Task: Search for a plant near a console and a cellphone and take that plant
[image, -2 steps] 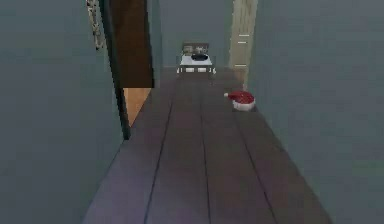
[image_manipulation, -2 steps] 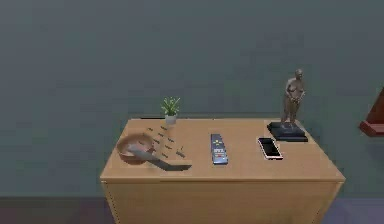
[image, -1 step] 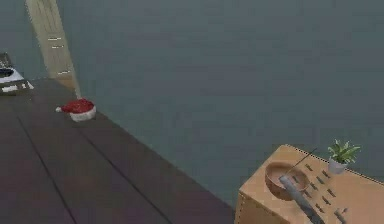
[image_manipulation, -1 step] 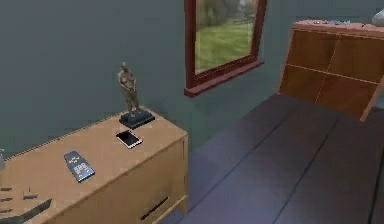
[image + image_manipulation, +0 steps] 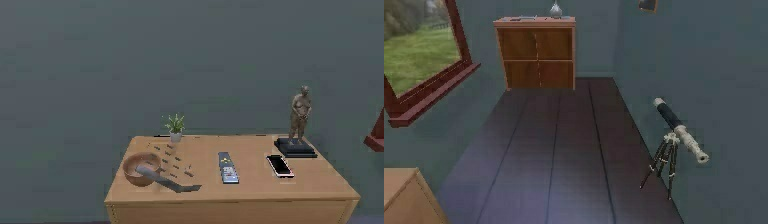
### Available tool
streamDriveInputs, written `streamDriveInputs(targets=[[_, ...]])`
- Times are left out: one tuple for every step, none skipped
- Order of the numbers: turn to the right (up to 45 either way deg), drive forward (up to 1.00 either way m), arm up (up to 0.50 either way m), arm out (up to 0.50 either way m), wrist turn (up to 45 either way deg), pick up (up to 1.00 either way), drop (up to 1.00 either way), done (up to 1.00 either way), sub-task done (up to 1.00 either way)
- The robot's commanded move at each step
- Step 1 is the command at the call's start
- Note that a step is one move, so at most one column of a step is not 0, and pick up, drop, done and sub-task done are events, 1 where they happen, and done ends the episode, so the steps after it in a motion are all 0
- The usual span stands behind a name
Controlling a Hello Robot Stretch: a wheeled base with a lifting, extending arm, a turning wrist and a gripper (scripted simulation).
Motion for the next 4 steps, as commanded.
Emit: streamDriveInputs(targets=[[15.0,0.0,0.0,0.0,0.0,0.0,0.0,0.0,0.0],[0.0,0.35,0.0,0.0,0.0,0.0,0.0,0.0,0.0],[-45.0,0.0,0.0,0.0,0.0,0.0,0.0,0.0,0.0],[-45.0,0.0,0.0,0.0,0.0,0.0,0.0,0.0,0.0]])
